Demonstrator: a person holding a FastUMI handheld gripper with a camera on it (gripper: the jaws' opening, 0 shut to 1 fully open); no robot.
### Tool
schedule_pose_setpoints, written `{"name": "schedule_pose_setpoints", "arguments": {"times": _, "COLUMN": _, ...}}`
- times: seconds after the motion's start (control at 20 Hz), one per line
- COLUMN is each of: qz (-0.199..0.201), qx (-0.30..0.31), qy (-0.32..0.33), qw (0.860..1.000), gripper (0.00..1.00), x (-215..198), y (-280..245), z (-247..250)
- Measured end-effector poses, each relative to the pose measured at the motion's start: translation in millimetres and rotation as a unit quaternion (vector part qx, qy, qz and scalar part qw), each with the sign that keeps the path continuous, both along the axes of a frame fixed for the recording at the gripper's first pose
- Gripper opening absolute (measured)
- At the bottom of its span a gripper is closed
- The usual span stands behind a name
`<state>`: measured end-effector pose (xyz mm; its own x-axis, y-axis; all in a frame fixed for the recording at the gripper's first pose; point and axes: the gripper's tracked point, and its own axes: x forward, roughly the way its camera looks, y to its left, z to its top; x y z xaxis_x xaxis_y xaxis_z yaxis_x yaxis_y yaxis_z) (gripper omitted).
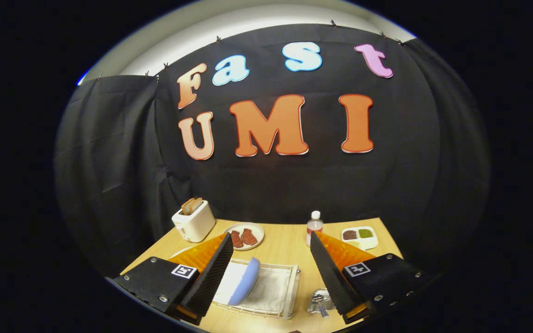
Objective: Take the plate from the dish rack, then take the spoon from the basket and place it into the plate.
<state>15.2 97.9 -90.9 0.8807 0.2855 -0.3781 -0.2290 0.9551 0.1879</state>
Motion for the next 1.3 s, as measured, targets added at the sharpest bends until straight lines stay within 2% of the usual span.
{"name": "schedule_pose_setpoints", "arguments": {"times": 0.15, "qz": 0.026, "qx": 0.013, "qy": 0.065, "qw": 0.997, "gripper": 0.99, "x": 1.1, "y": 23.8, "z": -32.1}}
{"name": "schedule_pose_setpoints", "arguments": {"times": 0.35, "qz": 0.041, "qx": 0.033, "qy": 0.159, "qw": 0.986, "gripper": 0.97, "x": 3.3, "y": 53.5, "z": -85.8}}
{"name": "schedule_pose_setpoints", "arguments": {"times": 0.6, "qz": 0.062, "qx": -0.007, "qy": 0.256, "qw": 0.965, "gripper": 0.93, "x": -0.6, "y": 76.6, "z": -146.5}}
{"name": "schedule_pose_setpoints", "arguments": {"times": 0.75, "qz": 0.076, "qx": -0.005, "qy": 0.31, "qw": 0.948, "gripper": 0.93, "x": -8.2, "y": 94.6, "z": -171.4}}
{"name": "schedule_pose_setpoints", "arguments": {"times": 0.95, "qz": 0.058, "qx": -0.023, "qy": 0.341, "qw": 0.938, "gripper": 0.79, "x": -4.8, "y": 99.8, "z": -193.9}}
{"name": "schedule_pose_setpoints", "arguments": {"times": 1.05, "qz": 0.053, "qx": -0.024, "qy": 0.366, "qw": 0.929, "gripper": 0.65, "x": -7.8, "y": 100.1, "z": -207.4}}
{"name": "schedule_pose_setpoints", "arguments": {"times": 1.1, "qz": 0.045, "qx": -0.024, "qy": 0.382, "qw": 0.923, "gripper": 0.54, "x": -13.0, "y": 98.0, "z": -212.3}}
{"name": "schedule_pose_setpoints", "arguments": {"times": 1.3, "qz": 0.017, "qx": -0.052, "qy": 0.4, "qw": 0.915, "gripper": 0.42, "x": -19.8, "y": 91.1, "z": -231.4}}
